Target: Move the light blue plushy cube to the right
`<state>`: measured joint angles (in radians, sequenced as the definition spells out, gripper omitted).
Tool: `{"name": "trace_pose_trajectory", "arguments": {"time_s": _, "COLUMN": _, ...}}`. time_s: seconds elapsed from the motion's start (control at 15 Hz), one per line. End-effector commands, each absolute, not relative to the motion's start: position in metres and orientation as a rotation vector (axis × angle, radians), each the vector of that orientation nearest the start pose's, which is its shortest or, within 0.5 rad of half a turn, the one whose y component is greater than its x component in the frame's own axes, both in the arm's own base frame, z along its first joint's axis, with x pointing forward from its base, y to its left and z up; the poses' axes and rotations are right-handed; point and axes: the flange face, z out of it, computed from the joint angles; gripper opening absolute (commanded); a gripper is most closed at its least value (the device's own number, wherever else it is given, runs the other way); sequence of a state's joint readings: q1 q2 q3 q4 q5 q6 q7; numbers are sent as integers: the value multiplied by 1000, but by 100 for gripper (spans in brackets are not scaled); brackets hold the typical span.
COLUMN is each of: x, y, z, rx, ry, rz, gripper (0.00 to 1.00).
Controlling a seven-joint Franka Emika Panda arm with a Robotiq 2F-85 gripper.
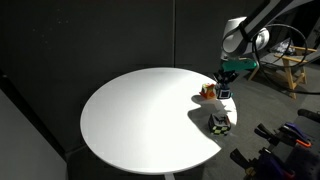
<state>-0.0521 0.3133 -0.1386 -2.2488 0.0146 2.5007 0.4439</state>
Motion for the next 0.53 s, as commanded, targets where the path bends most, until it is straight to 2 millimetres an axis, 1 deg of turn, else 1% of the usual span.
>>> {"name": "trace_pose_trajectory", "arguments": {"time_s": 0.0, "x": 530, "y": -107, "z": 218, "rx": -3011, "ry": 1026, "rz": 81, "gripper": 6}}
{"name": "trace_pose_trajectory", "arguments": {"time_s": 0.47, "x": 532, "y": -114, "z": 206, "rx": -3010, "ry": 1049, "rz": 101, "gripper": 6}}
